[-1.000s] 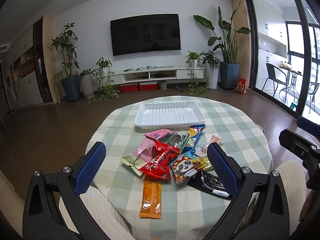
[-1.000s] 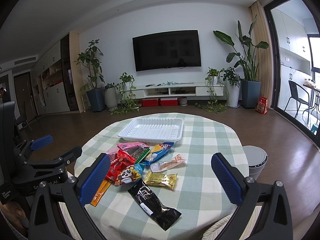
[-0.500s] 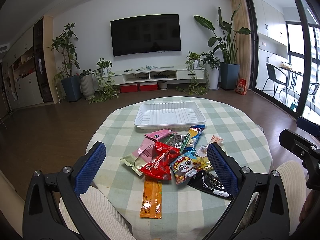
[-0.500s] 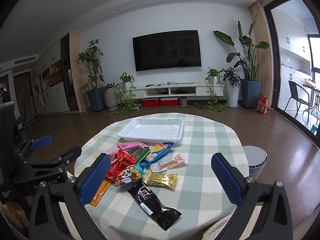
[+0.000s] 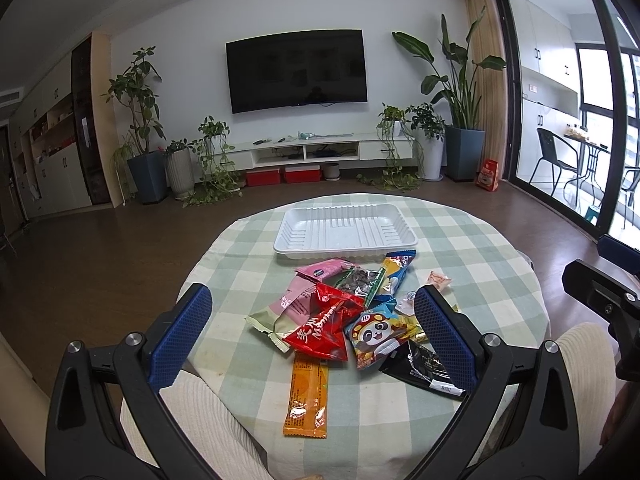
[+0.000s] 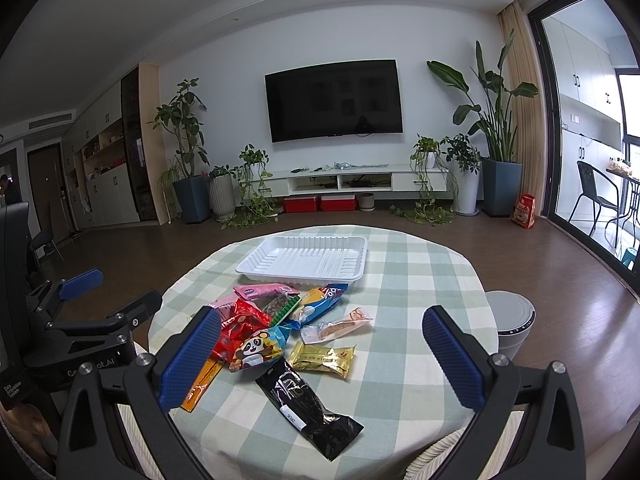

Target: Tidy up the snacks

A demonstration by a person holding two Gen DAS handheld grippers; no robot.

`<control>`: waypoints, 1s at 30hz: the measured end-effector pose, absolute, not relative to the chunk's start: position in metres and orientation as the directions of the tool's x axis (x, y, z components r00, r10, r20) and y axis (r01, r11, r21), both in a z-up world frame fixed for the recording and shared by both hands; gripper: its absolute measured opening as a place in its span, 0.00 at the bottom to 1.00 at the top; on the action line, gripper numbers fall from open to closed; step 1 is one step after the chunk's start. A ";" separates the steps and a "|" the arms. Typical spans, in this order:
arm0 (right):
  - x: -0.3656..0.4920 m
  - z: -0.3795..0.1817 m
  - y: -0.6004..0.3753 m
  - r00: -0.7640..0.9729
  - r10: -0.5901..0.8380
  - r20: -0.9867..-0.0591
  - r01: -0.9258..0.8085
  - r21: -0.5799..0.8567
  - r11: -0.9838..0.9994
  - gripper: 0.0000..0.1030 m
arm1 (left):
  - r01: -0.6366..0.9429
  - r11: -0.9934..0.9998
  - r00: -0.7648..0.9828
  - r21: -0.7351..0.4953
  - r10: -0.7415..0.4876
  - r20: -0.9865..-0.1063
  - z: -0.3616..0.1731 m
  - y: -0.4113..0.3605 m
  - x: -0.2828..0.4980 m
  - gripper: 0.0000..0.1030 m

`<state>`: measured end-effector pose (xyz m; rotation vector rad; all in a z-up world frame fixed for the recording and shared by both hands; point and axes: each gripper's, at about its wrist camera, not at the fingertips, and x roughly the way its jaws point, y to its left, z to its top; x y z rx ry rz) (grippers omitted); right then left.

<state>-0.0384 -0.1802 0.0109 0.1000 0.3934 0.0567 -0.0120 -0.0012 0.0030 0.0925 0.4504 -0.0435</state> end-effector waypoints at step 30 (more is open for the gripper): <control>0.007 -0.058 -0.136 0.776 0.097 -0.623 -0.156 -0.041 0.987 1.00 | 0.089 0.994 0.737 0.064 -0.022 -0.676 -0.088 0.027 0.061 1.00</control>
